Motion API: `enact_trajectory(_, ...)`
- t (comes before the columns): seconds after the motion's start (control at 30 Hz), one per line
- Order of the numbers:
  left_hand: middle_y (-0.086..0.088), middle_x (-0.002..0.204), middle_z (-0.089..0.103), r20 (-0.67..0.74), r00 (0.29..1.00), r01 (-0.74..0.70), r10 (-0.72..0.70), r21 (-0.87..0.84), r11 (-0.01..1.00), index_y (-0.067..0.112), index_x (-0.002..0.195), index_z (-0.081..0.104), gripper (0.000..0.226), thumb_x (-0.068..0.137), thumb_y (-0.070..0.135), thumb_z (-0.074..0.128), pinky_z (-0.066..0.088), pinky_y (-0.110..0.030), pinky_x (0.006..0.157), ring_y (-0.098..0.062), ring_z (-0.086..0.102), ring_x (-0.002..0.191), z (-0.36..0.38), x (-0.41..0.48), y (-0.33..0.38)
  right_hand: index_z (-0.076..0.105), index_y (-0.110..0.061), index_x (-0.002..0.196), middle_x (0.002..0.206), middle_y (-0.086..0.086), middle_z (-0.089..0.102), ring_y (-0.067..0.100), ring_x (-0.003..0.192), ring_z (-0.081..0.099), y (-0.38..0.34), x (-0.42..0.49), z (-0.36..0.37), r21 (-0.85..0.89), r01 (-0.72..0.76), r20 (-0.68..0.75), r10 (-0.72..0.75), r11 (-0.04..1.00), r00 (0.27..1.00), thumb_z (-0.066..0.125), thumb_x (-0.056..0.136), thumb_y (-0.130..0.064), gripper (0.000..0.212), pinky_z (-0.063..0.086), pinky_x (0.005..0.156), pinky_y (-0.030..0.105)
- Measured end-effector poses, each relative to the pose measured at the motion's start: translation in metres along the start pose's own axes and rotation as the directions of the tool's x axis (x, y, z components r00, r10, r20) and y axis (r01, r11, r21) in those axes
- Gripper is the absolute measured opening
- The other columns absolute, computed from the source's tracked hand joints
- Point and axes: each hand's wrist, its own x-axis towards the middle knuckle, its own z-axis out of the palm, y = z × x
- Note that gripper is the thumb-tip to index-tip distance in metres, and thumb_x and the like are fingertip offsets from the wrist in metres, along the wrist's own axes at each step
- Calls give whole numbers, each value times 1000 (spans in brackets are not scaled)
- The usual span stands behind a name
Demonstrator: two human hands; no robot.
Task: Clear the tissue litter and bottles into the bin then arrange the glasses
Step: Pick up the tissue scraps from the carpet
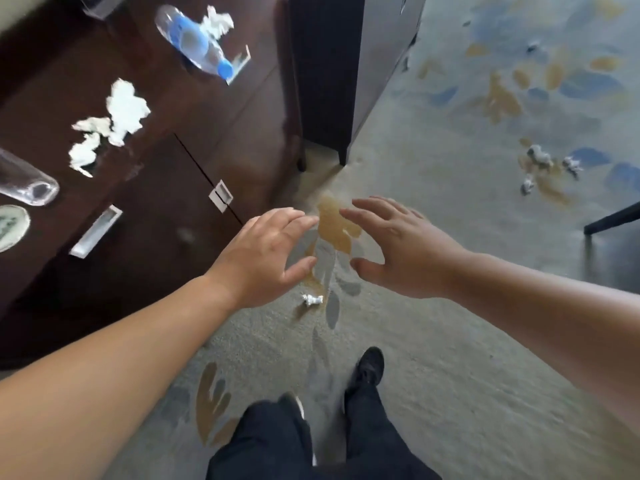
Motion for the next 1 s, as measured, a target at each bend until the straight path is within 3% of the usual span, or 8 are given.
enact_trajectory(0.27,3,139,43,208,978,21,-5,-72,997,25,143,36,68,83,57,28,25,-35,110,-15,32,133,161,76,-91,17,-32,150,158,-4,18,16,146,8,75,83,145,98,-121,156,105,988,982,46,85,-54,75,12,116,38)
enact_trajectory(0.4,1,140,42,292,955,74,-42,-98,992,23,144,35,62,88,51,38,23,-36,110,-17,31,134,263,96,-135,17,-32,149,157,-3,19,17,146,9,105,130,232,127,-159,218,128,979,967,47,85,-54,74,12,116,36)
enact_trajectory(0.53,1,140,42,345,938,90,-47,-110,990,22,144,34,58,92,42,50,25,-36,109,-18,33,132,342,103,-164,19,-30,149,157,-3,20,17,145,12,130,164,300,159,-181,242,140,970,960,46,85,-55,74,14,115,36)
enact_trajectory(0.77,0,140,42,398,916,102,-55,-98,990,21,143,36,59,90,43,51,28,-40,108,-19,34,132,473,115,-203,20,-30,149,155,-2,24,18,144,16,176,199,414,157,-174,289,123,972,949,40,82,-58,76,18,114,39)
enact_trajectory(1.0,1,139,40,457,886,109,-74,-49,993,27,142,33,57,90,42,51,34,-41,105,-22,36,127,597,124,-230,21,-29,149,155,-3,23,16,143,16,224,227,508,148,-169,279,123,974,953,45,85,-56,73,17,114,36)
